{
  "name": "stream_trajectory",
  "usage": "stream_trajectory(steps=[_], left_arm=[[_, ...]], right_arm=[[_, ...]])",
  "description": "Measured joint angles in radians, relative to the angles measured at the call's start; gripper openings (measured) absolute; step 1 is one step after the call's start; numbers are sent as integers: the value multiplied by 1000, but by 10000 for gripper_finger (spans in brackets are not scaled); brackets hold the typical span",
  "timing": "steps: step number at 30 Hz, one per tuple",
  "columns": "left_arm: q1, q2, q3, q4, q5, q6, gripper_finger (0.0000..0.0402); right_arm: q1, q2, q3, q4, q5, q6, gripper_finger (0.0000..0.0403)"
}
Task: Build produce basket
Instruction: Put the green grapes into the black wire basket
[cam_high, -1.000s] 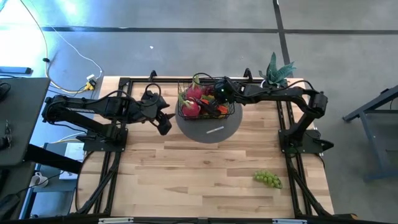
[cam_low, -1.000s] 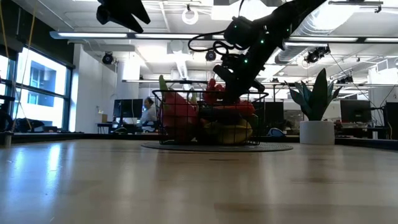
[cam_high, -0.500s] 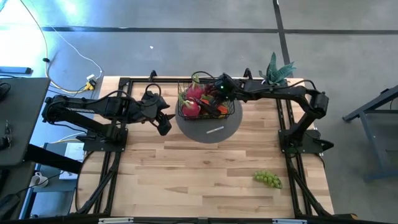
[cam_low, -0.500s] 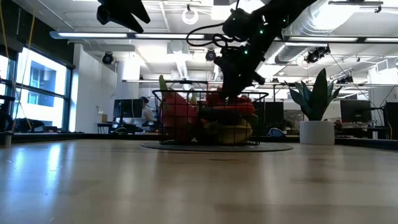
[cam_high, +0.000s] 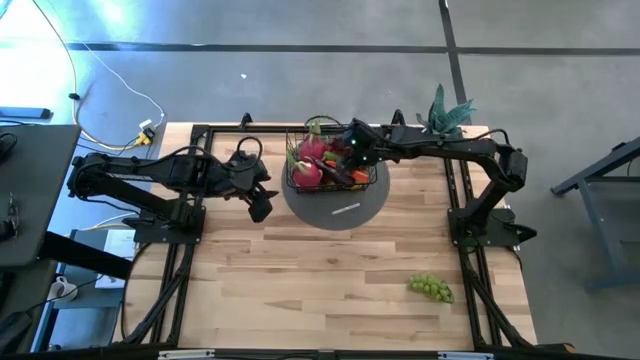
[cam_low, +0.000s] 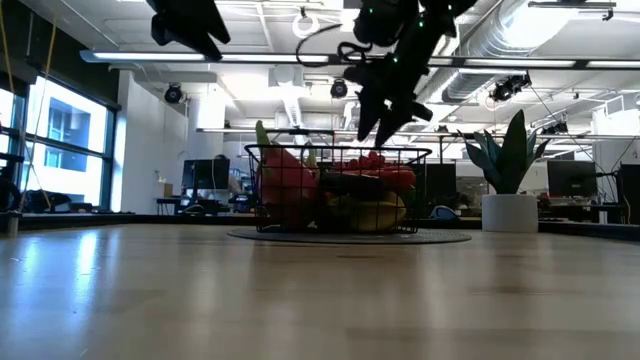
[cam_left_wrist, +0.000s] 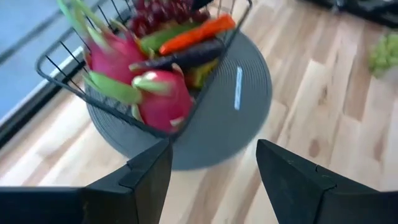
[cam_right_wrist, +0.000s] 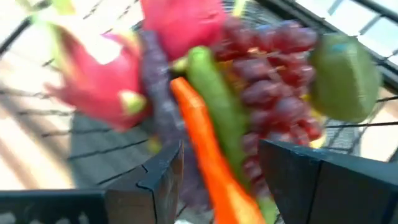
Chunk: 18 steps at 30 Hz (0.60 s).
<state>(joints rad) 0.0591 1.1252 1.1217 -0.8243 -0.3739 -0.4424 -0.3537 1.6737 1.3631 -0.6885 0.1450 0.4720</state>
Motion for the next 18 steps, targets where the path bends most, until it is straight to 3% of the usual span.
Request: stream_trajectory(steps=[18], left_arm=[[1, 0, 0, -58, 166, 35, 223]], right_arm=[[320, 0, 132, -234, 64, 162, 188]])
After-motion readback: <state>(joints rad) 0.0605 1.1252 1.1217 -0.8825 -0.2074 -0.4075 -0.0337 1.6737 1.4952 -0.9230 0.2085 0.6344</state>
